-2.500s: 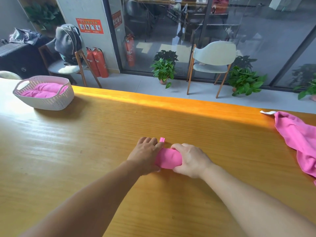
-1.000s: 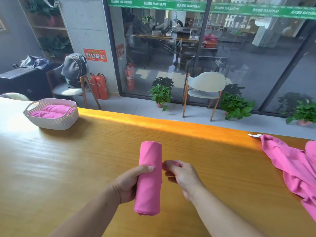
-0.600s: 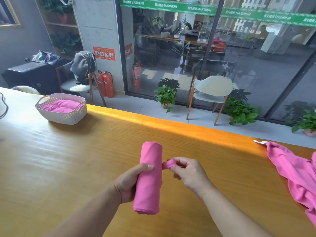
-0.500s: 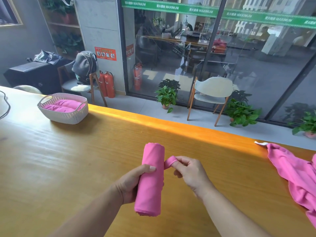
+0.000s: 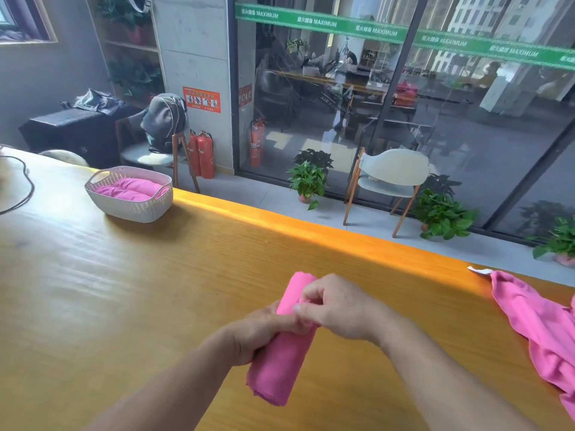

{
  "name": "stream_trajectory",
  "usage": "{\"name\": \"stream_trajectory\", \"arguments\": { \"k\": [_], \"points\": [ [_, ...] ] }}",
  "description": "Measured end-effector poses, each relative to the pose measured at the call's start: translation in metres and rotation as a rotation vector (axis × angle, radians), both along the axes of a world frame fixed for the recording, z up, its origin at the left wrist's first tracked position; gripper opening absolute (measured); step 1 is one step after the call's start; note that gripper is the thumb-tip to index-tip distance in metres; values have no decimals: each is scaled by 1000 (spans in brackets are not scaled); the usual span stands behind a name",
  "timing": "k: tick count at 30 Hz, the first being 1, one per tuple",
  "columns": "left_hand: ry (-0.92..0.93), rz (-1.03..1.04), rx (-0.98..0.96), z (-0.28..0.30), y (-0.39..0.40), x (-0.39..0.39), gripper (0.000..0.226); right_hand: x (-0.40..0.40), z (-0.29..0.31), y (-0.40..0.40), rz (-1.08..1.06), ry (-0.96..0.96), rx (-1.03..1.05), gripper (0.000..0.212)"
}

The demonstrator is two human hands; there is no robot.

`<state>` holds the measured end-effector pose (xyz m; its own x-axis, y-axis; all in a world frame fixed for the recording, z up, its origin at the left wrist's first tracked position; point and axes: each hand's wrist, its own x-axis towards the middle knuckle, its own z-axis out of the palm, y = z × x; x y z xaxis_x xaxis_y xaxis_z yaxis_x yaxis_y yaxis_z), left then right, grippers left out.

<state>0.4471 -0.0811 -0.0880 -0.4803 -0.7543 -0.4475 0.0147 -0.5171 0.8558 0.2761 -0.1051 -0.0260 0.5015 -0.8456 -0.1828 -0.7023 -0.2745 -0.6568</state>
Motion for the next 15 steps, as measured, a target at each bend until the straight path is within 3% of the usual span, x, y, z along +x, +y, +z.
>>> {"name": "stream_trajectory", "arguments": {
  "k": [3,7,10,15],
  "points": [
    [-105,-135,-84,9,-4,12,56,-1,19,-12,-51,-77,135,30],
    [-218,-290,-88,17,-11,31,54,5,27,-24,-160,-195,297,22],
    [-285,-347,-71,18,-11,42,50,16,22,-27,-151,-181,356,19],
    [-180,-486,45,21,-7,59,40,26,16,-32,-93,-313,568,22]
  ]
}}
